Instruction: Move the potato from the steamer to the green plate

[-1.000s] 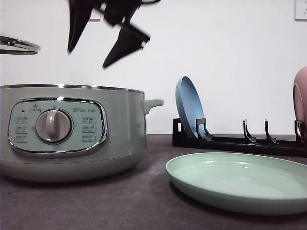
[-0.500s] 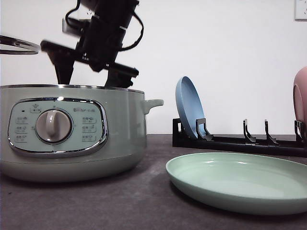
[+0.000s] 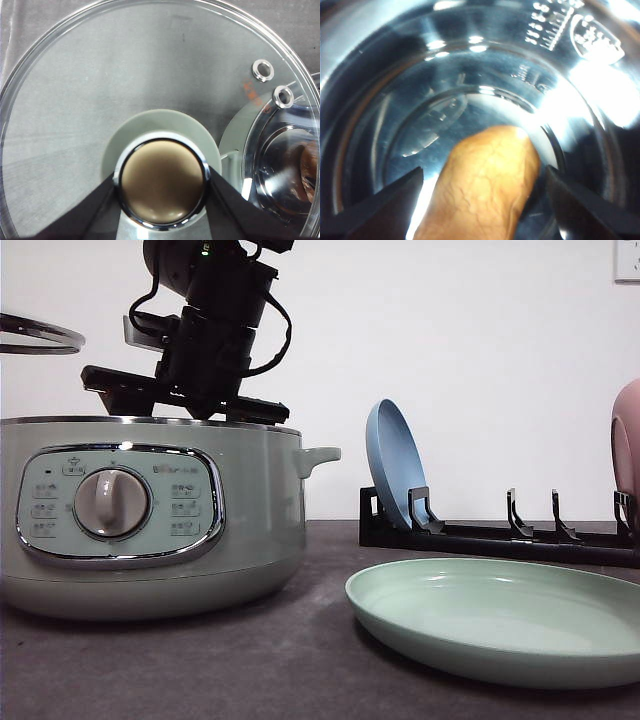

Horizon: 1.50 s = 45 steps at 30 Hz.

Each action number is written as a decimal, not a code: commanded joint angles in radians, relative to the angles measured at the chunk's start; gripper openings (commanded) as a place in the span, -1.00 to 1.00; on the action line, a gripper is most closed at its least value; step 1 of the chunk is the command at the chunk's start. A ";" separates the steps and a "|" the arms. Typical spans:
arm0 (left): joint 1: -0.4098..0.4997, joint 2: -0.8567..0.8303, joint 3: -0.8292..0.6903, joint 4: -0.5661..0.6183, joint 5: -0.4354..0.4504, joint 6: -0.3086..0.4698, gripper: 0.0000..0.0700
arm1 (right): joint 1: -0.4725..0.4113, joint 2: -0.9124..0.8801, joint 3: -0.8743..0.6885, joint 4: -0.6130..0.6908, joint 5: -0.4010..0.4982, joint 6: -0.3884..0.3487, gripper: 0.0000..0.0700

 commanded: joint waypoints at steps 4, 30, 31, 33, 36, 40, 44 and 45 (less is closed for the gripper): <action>0.003 -0.008 0.040 0.031 0.001 0.009 -1.00 | 0.013 0.056 0.028 -0.015 0.024 0.004 0.40; -0.007 -0.008 0.040 0.040 0.078 0.008 -1.00 | -0.004 -0.264 0.072 -0.131 0.038 -0.175 -0.74; -0.010 -0.008 0.040 0.040 0.091 0.007 -1.00 | -0.010 -0.289 0.072 -0.148 0.037 -0.176 -0.74; -0.020 -0.008 0.040 0.040 0.113 0.006 -1.00 | -0.030 -0.344 0.071 -0.182 0.032 -0.176 -0.74; -0.043 -0.008 0.040 0.040 0.125 0.006 -1.00 | -0.070 -0.415 0.070 -0.240 -0.013 -0.176 -0.74; -0.082 -0.008 0.040 0.041 0.148 0.006 -1.00 | -0.121 -0.504 0.024 -0.307 -0.023 -0.177 -0.75; -0.136 -0.008 0.040 0.041 0.158 0.006 -1.00 | -0.168 -0.632 -0.139 -0.282 -0.025 -0.177 -0.75; -0.152 -0.008 0.040 0.040 0.158 0.006 -1.00 | -0.179 -0.671 -0.196 -0.267 -0.026 -0.177 -0.75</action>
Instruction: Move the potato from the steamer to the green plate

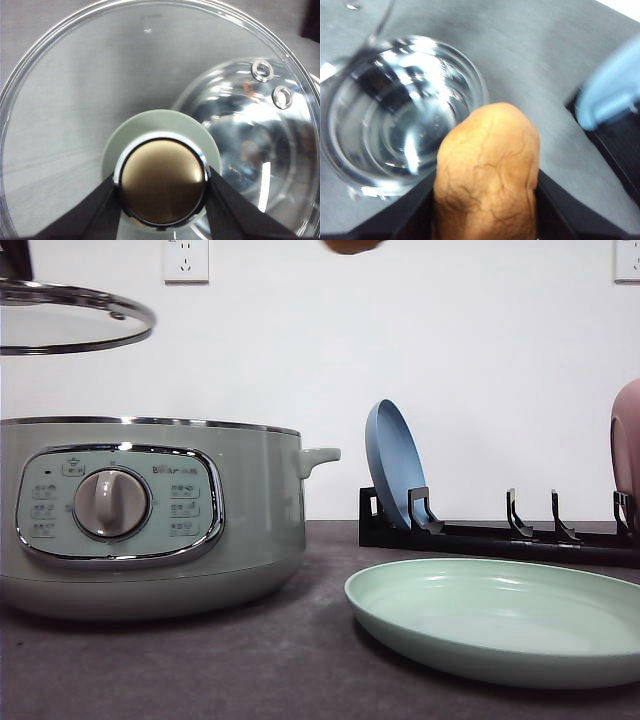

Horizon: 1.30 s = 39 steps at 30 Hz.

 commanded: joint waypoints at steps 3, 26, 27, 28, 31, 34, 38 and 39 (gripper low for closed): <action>-0.056 -0.008 0.040 0.035 0.010 0.006 -1.00 | -0.019 -0.135 -0.224 0.087 -0.025 -0.010 -0.75; -0.306 -0.008 0.040 0.023 0.010 0.006 -1.00 | -0.053 -0.464 -1.084 0.580 -0.071 0.239 -0.75; -0.308 -0.008 0.040 0.021 0.010 0.006 -1.00 | -0.054 -0.463 -1.112 0.612 -0.070 0.257 -0.75; -0.308 -0.008 0.040 0.021 0.010 0.006 -1.00 | -0.056 -0.463 -1.136 0.643 -0.069 0.269 -0.75; -0.308 -0.008 0.040 0.022 0.010 0.006 -1.00 | -0.057 -0.462 -1.204 0.731 -0.046 0.294 -0.75; -0.309 -0.008 0.040 0.023 0.010 0.006 -1.00 | -0.057 -0.446 -1.253 0.799 -0.027 0.322 -0.75; -0.309 -0.008 0.040 0.023 0.010 0.006 -1.00 | -0.057 -0.383 -1.278 0.849 -0.015 0.337 -0.75; -0.309 -0.008 0.040 0.023 0.010 0.006 -1.00 | -0.057 -0.362 -1.278 0.858 -0.015 0.340 -0.75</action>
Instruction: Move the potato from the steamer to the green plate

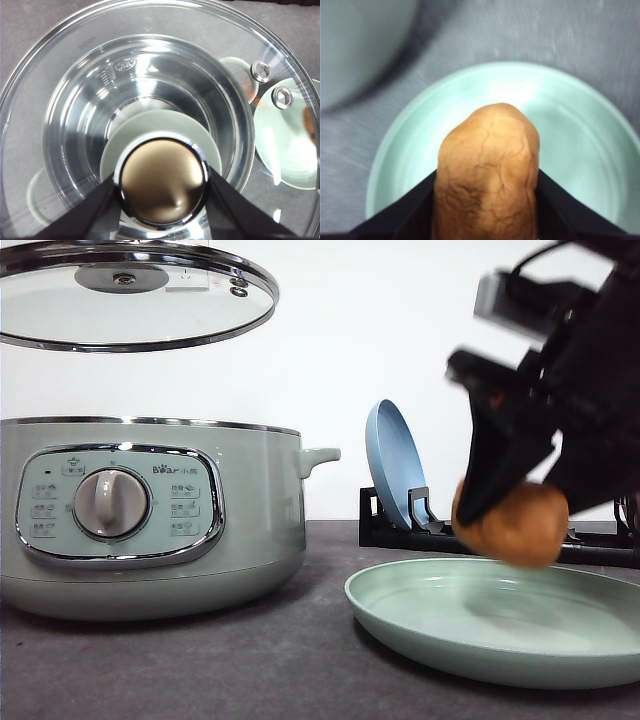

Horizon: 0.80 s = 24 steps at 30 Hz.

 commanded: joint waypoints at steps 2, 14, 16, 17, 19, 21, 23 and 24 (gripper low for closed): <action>-0.005 -0.008 0.040 0.029 0.005 0.006 -1.00 | 0.005 0.063 0.003 0.034 0.004 0.026 -0.74; -0.005 -0.008 0.040 0.027 0.005 0.006 -1.00 | 0.005 0.139 0.003 0.038 0.004 0.026 -0.14; -0.005 -0.008 0.040 0.026 0.005 0.006 -1.00 | 0.005 0.139 0.003 0.038 0.002 0.025 -0.09; -0.005 -0.008 0.040 0.026 0.005 0.006 -1.00 | 0.005 0.139 0.003 0.038 0.002 0.025 -0.02; -0.008 -0.008 0.040 0.026 0.005 0.006 -1.00 | 0.005 0.138 0.003 0.038 0.010 0.026 0.24; -0.014 -0.008 0.040 0.026 0.005 0.006 -1.00 | 0.005 0.138 0.004 0.039 0.022 0.026 0.56; -0.021 -0.007 0.040 0.027 0.005 0.006 -1.00 | 0.005 0.134 0.007 0.039 0.026 0.026 0.76; -0.024 -0.007 0.040 0.028 0.005 0.006 -1.00 | 0.005 0.130 0.009 0.039 0.026 0.026 0.79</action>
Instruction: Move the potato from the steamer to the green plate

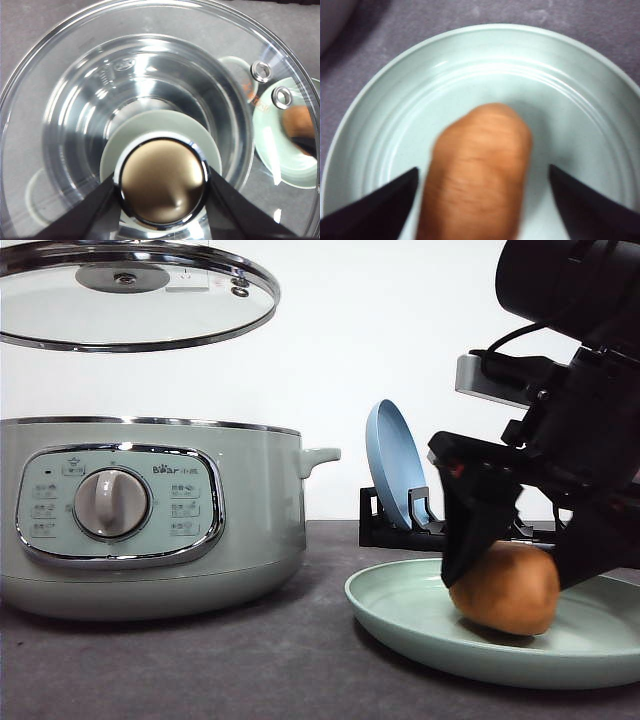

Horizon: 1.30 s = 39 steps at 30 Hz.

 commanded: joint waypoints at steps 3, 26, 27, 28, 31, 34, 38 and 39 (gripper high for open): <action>-0.017 -0.001 0.040 0.030 0.005 0.007 -1.00 | 0.007 -0.014 0.017 0.006 0.009 0.009 0.79; -0.026 0.164 0.040 0.038 -0.059 0.027 -1.00 | -0.030 -0.363 0.149 -0.104 0.040 -0.069 0.79; -0.026 0.169 0.040 0.041 -0.059 0.028 -1.00 | -0.030 -0.370 0.149 -0.106 0.042 -0.073 0.79; -0.027 0.175 0.040 0.046 -0.059 0.028 -1.00 | -0.030 -0.373 0.149 -0.107 0.048 -0.076 0.79; -0.032 0.192 0.040 0.055 -0.059 0.028 -1.00 | -0.030 -0.379 0.149 -0.112 0.058 -0.078 0.79; -0.032 0.209 0.040 0.057 -0.059 0.028 -1.00 | -0.030 -0.379 0.149 -0.124 0.058 -0.079 0.79; -0.032 0.227 0.040 0.058 -0.059 0.029 -1.00 | -0.030 -0.379 0.149 -0.128 0.057 -0.081 0.79; -0.032 0.230 0.040 0.058 -0.059 0.029 -1.00 | -0.030 -0.379 0.149 -0.128 0.058 -0.081 0.79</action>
